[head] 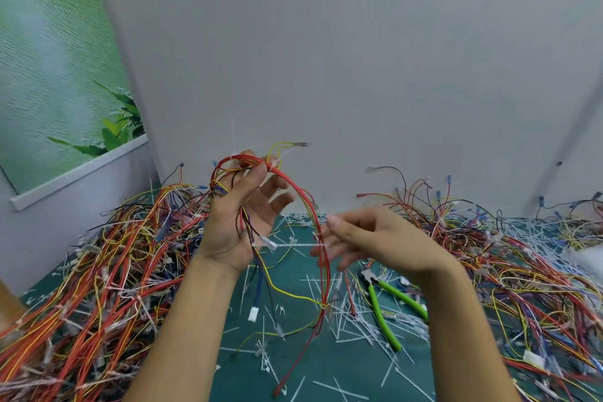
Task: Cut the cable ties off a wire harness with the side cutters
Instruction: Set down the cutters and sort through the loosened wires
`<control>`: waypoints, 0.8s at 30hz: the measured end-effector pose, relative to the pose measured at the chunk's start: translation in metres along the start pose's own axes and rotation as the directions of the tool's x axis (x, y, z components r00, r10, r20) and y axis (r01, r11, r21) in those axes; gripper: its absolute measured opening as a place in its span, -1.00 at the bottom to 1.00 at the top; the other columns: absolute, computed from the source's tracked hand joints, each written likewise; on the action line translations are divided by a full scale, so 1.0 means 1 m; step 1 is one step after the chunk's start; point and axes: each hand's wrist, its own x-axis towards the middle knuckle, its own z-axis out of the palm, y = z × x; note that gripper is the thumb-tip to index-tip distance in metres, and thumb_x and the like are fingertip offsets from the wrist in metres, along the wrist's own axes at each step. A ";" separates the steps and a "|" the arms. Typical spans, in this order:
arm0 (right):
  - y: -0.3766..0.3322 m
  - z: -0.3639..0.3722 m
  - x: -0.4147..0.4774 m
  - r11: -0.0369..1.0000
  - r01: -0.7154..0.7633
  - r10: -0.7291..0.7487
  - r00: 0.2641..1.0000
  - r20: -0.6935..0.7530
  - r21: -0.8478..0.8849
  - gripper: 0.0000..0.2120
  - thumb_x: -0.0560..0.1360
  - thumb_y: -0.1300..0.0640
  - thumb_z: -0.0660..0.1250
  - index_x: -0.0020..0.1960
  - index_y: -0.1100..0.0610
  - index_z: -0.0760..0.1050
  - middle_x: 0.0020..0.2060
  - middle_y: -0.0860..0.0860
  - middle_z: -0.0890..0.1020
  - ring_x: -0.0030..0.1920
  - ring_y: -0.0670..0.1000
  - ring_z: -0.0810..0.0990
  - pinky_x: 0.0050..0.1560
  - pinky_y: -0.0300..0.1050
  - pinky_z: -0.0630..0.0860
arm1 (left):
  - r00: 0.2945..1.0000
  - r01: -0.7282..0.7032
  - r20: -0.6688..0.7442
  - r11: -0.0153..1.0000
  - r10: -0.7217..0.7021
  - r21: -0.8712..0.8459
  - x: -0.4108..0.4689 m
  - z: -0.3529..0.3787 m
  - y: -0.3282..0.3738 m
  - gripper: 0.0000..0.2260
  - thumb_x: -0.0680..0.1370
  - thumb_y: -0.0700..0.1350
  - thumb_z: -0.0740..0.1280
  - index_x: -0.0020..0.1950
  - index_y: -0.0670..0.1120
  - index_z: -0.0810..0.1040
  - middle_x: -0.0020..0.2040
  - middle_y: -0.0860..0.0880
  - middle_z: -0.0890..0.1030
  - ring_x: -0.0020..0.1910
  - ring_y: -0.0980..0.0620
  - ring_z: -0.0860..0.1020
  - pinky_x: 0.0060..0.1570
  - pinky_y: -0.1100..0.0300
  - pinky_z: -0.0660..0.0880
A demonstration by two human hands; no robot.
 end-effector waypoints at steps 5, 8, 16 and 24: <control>-0.008 0.016 0.009 0.955 0.202 -0.151 0.961 -0.232 0.215 -0.76 0.40 0.03 0.55 -0.10 0.21 0.70 -0.24 0.12 0.70 -0.23 0.04 0.69 -0.28 -0.19 0.60 | 0.992 -0.047 -0.117 0.996 0.056 0.074 0.004 -0.009 0.001 -0.82 0.55 -0.12 0.36 0.08 -0.19 0.50 -0.12 -0.09 0.68 -0.19 -0.02 0.70 -0.21 0.18 0.65; -0.009 0.017 0.011 0.958 0.215 -0.132 0.918 -0.373 0.189 -0.70 0.37 0.05 0.55 -0.10 0.30 0.68 -0.16 0.12 0.73 -0.18 0.11 0.72 -0.36 -0.23 0.57 | 0.989 -0.023 -0.139 0.974 0.055 0.224 0.006 -0.006 -0.001 -0.50 0.49 0.10 0.47 0.19 -0.23 0.43 -0.10 -0.19 0.63 -0.18 -0.10 0.69 -0.23 0.14 0.64; -0.005 0.029 0.019 0.978 0.206 -0.155 0.810 -0.566 0.027 -0.70 0.46 0.03 0.56 -0.13 0.28 0.64 -0.24 -0.03 0.73 -0.35 -0.01 0.67 -0.48 -0.19 0.47 | 0.996 -0.071 -0.007 0.801 0.094 0.595 0.001 0.002 -0.026 -0.62 0.38 0.04 0.59 0.12 0.09 0.54 -0.02 -0.29 0.68 0.02 -0.30 0.65 -0.02 -0.15 0.59; -0.006 0.030 0.020 0.976 0.207 -0.145 0.845 -0.515 0.063 -0.82 0.55 0.13 0.48 -0.11 0.26 0.69 -0.21 0.08 0.75 -0.24 0.09 0.76 -0.38 -0.21 0.56 | 0.997 -0.075 0.046 0.691 0.061 0.719 0.002 -0.001 -0.022 -0.49 0.45 -0.26 0.53 0.21 -0.05 0.28 -0.04 -0.25 0.68 -0.01 -0.13 0.68 0.05 0.03 0.62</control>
